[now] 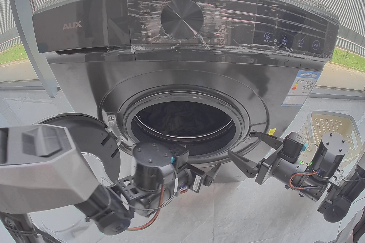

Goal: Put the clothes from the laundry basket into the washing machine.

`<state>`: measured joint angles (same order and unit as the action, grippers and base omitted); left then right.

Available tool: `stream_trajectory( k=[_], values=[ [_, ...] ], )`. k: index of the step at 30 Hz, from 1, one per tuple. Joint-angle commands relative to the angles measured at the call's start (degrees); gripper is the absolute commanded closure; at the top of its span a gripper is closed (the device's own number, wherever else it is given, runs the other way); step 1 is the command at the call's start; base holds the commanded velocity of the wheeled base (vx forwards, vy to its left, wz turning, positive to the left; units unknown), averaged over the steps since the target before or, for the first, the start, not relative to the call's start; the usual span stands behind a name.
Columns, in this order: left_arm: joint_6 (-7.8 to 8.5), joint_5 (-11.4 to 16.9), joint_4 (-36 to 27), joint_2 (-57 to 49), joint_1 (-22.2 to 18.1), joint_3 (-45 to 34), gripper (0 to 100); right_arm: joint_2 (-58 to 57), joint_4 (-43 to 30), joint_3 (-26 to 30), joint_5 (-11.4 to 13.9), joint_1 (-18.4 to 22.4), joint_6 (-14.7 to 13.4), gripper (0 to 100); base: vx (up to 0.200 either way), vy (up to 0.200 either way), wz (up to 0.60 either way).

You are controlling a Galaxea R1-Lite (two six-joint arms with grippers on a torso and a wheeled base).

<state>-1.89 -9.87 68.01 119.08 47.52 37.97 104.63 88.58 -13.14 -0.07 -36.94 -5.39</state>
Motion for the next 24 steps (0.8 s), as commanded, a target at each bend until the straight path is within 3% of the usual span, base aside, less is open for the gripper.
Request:
stream_trajectory(
  k=[1,2,4,7,11,17,20,24],
  values=[
    [-2.77,-0.1,5.0,-17.7,4.7,-13.3,0,-4.9,-0.1,1.4,-0.2,0.6,0.2,0,0.0,0.0,0.0],
    [-2.77,-0.1,5.0,-17.7,4.7,-13.3,0,-4.9,-0.1,1.4,-0.2,0.6,0.2,0,0.0,0.0,0.0],
    [-4.44,-0.3,5.4,-22.7,4.3,-15.9,0,-5.5,-0.1,1.4,-0.4,0.7,0.3,0,0.0,0.0,0.0],
    [-4.7,-1.0,5.4,-25.0,4.0,-17.7,0,-5.9,-0.2,1.5,-0.9,0.7,0.2,0,0.0,0.0,0.0],
    [-4.61,-5.6,6.2,-28.7,3.0,-21.9,0,-8.7,-0.3,3.9,-1.1,2.7,0.2,0,0.0,0.0,0.0],
    [-3.74,-5.9,9.2,-30.9,-2.0,-24.4,0,-12.6,-0.7,6.5,-1.1,8.7,0.5,0,0.0,0.0,0.0],
    [-3.82,-5.5,10.0,-32.5,-4.5,-27.3,0,-14.4,-0.7,8.5,-1.1,10.0,0.8,0,0.0,0.0,0.0],
    [-3.82,-5.4,10.1,-34.0,-4.5,-29.8,0,-15.5,-0.8,9.1,-1.1,10.4,1.0,0,0.0,0.0,0.0]
  ],
)
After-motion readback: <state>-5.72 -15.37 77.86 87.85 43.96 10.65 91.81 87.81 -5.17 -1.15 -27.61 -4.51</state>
